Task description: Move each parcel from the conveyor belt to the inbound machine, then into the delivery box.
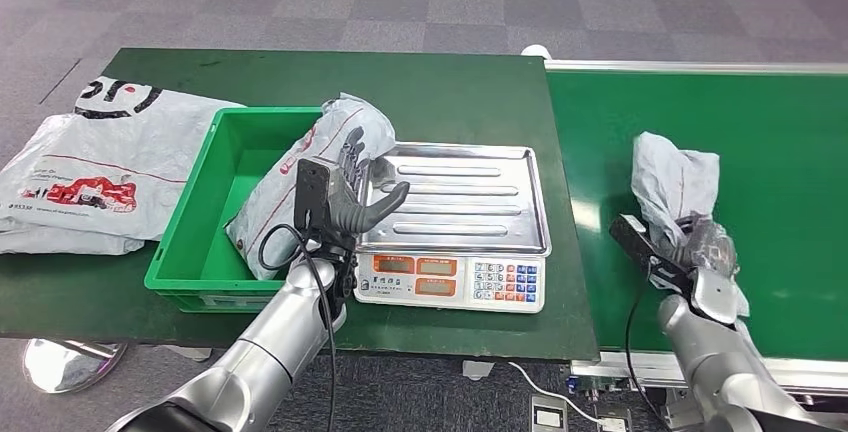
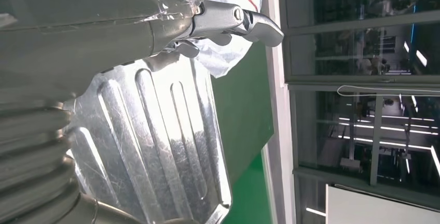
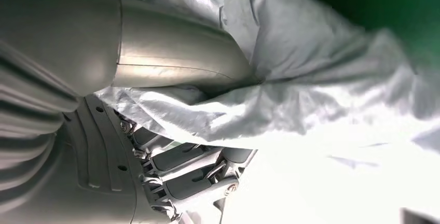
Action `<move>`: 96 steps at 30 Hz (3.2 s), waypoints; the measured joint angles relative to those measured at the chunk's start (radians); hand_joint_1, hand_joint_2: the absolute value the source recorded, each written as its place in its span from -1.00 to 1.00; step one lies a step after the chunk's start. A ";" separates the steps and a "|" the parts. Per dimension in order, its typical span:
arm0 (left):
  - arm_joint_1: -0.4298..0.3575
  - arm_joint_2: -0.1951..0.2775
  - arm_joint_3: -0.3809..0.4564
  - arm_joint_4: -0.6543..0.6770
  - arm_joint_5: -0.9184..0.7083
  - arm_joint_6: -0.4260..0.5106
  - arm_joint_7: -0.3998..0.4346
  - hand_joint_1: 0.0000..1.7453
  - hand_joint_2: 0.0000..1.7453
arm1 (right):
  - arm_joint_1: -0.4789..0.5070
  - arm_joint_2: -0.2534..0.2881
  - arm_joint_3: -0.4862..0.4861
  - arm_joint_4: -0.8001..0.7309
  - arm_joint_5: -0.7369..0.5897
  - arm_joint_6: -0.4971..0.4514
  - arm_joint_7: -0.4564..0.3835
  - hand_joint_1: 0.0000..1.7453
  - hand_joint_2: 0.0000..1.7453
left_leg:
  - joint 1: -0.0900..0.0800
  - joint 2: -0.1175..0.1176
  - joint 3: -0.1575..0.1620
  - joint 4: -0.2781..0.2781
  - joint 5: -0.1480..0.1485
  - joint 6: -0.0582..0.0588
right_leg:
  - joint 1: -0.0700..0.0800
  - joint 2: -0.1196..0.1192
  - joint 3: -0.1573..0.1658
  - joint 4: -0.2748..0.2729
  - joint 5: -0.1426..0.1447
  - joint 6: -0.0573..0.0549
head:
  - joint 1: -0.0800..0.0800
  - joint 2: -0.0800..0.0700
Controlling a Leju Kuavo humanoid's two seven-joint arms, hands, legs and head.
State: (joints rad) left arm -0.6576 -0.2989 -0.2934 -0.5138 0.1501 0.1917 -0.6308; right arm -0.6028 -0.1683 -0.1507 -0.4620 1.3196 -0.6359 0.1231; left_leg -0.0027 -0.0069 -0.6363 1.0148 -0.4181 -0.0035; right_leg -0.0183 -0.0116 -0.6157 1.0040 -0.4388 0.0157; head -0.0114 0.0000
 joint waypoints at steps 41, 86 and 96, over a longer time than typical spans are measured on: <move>-0.002 -0.037 -0.011 0.022 -0.021 0.013 -0.031 -1.00 1.00 | 0.056 0.209 0.294 -0.489 -0.189 -0.055 -0.205 1.00 1.00 | 0.001 -0.003 -0.001 0.000 0.001 -0.001 | 0.001 -0.003 -0.002 0.000 -0.001 -0.001 | 0.000 0.000; -0.049 -0.065 -0.069 0.023 0.068 0.125 -0.061 -1.00 1.00 | 0.009 0.263 0.697 -0.468 -0.268 0.131 -0.215 -1.00 1.00 | 0.002 0.001 0.000 0.000 0.000 -0.002 | 0.001 0.003 -0.002 0.000 -0.001 -0.001 | 0.000 0.000; -0.088 -0.053 -0.174 0.046 -0.081 0.179 0.018 -1.00 1.00 | 0.096 0.234 0.609 -0.583 -0.956 0.258 -0.433 -1.00 1.00 | 0.002 0.002 0.000 0.000 0.000 -0.003 | 0.001 0.003 -0.003 0.000 -0.001 -0.001 | 0.000 0.000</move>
State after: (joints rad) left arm -0.7457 -0.3519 -0.4671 -0.4675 0.0689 0.3711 -0.6123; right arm -0.5067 0.0657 0.4580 -1.0452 0.3639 -0.3780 -0.3100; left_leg -0.0009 -0.0054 -0.6366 1.0147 -0.4181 -0.0060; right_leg -0.0170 -0.0086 -0.6182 1.0040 -0.4394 0.0145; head -0.0114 0.0000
